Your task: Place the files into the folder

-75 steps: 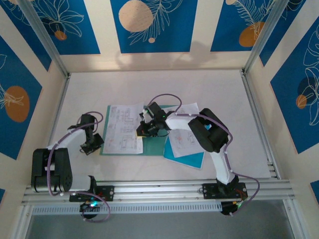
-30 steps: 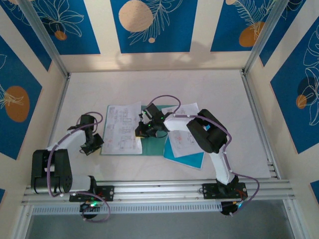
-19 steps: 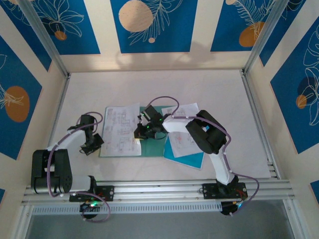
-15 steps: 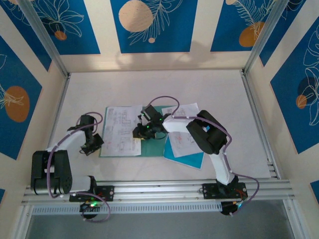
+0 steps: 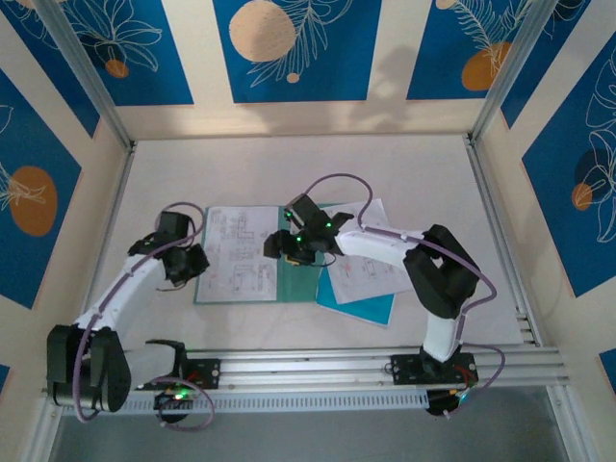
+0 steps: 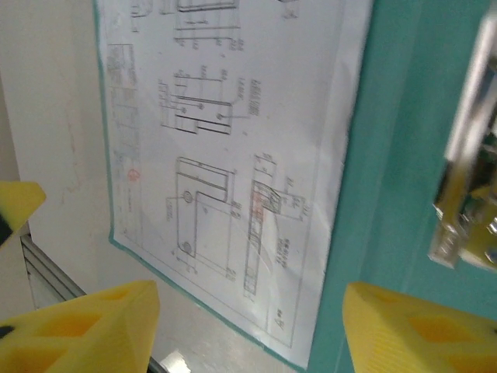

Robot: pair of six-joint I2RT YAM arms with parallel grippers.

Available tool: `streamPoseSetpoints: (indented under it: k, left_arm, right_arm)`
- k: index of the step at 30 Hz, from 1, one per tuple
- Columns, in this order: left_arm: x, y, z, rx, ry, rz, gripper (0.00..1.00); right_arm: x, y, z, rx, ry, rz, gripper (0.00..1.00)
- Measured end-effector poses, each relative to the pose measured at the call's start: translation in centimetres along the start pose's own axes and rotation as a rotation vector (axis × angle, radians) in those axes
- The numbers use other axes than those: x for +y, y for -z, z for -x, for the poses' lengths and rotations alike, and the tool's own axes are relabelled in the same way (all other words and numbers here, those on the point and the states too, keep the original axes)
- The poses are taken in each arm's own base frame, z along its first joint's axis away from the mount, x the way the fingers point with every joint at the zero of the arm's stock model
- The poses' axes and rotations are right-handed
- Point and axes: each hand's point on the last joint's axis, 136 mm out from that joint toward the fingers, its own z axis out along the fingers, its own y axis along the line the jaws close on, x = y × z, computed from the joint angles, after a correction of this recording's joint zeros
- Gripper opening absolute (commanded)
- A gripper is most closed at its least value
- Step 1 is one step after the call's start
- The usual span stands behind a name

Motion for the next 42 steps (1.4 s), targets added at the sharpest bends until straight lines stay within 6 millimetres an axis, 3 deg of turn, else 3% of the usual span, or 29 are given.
streamPoseSetpoints:
  k: [4, 8, 18, 25, 35, 42]
  left_arm:
    - [-3.2, -0.9, -2.4, 0.060, -0.099, -0.052, 0.03]
    - [-5.3, -2.4, -4.3, 0.106, -0.149, -0.073, 0.00]
    - [-7.2, -4.9, -9.0, 0.169, -0.203, -0.083, 0.00]
    - [-9.1, -5.3, -11.7, 0.176, -0.228, -0.129, 0.00]
    - [-9.8, -5.1, -12.1, 0.148, -0.230, -0.118, 0.00]
    - [-10.3, -3.2, -11.7, 0.120, -0.226, -0.145, 0.00]
  right_arm:
    - [-3.2, -1.0, -1.9, 0.047, -0.082, -0.082, 0.31]
    - [-5.9, -2.2, -3.6, 0.103, -0.141, -0.164, 0.24]
    - [-7.6, -1.9, -4.4, 0.123, -0.202, -0.226, 0.27]
    - [-10.0, 0.4, -5.3, 0.115, -0.254, -0.260, 0.31]
    - [-10.3, 3.2, -5.0, 0.050, -0.235, -0.322, 0.35]
    - [-9.3, 4.9, -3.8, -0.013, -0.253, -0.324, 0.29]
